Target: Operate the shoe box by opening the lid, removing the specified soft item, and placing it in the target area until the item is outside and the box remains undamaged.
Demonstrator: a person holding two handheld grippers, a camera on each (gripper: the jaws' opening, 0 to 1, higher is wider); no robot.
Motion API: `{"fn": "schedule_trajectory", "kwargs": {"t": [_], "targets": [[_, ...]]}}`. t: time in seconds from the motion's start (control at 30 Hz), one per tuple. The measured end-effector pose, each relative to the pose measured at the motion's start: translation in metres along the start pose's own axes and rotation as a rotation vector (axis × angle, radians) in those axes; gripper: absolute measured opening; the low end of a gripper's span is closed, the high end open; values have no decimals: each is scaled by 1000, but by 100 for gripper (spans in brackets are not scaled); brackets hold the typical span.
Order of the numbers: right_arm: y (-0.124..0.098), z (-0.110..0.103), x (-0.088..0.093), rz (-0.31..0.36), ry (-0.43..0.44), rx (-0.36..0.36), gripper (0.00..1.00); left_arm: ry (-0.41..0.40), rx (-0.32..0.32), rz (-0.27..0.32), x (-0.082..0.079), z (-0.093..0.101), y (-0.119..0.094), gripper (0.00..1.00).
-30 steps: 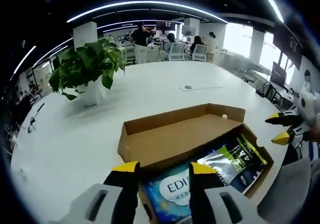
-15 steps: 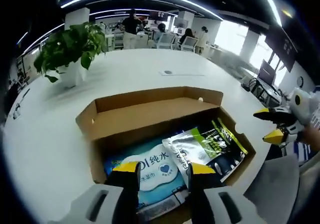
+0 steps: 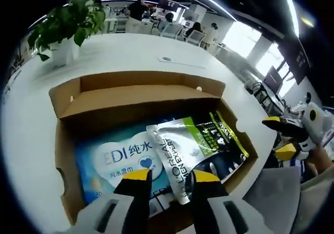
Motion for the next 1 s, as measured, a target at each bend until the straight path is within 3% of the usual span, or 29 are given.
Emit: {"fn": "schedule_trajectory", "kwargs": {"t": [0.17, 0.37, 0.53, 0.73, 1.0], "targets": [[-2, -2, 3, -5, 7, 0, 50, -45, 35, -11, 2, 2, 7, 22], [0, -7, 7, -18, 17, -12, 48, -155, 83, 0, -2, 1, 10, 16], [3, -12, 7, -24, 27, -32, 46, -186, 96, 23, -2, 0, 9, 2], [9, -20, 10, -47, 32, -63, 43, -215, 134, 63, -4, 1, 6, 0], [19, -25, 2, -50, 56, -90, 41, -236, 124, 107, -6, -10, -5, 0]]}}
Point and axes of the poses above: the point that each gripper's makers call its tool centre point, and the gripper's own axes: y roughly forward along the fingers, z roughly to its right, x roughly out of its underside, the point moved 4 cm from there along -y, roughly backward along the fingers, and after that the axes turned 2 degrees about x, right-handed, at the moved point
